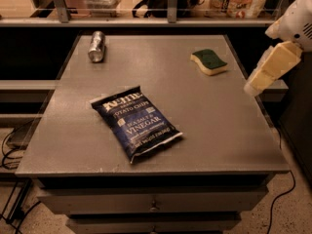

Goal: Move sponge near blue chip bag

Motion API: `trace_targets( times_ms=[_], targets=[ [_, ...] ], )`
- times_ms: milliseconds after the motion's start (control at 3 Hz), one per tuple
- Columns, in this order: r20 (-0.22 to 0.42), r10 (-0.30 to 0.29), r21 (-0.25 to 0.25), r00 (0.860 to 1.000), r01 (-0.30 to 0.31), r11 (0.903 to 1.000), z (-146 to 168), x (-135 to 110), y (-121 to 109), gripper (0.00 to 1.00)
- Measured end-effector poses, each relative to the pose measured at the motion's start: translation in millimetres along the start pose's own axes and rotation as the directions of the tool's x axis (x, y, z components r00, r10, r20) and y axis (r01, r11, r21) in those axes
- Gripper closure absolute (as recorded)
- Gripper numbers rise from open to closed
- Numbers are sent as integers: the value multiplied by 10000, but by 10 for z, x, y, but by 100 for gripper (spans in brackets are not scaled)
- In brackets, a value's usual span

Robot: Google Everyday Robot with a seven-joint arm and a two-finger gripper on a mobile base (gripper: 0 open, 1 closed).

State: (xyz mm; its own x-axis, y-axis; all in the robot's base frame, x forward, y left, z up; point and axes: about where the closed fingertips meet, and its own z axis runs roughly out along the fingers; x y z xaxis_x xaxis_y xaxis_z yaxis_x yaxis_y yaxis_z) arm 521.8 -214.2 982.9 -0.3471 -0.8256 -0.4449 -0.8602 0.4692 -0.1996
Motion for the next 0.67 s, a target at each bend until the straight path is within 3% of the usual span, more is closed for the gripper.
trace_targets(
  times_ms=[333, 667],
  targets=[
    [242, -376, 288, 9990, 369, 9989, 53, -288, -231, 0],
    [327, -489, 370, 9983, 477, 9982, 49, -372, -275, 0]
  ],
)
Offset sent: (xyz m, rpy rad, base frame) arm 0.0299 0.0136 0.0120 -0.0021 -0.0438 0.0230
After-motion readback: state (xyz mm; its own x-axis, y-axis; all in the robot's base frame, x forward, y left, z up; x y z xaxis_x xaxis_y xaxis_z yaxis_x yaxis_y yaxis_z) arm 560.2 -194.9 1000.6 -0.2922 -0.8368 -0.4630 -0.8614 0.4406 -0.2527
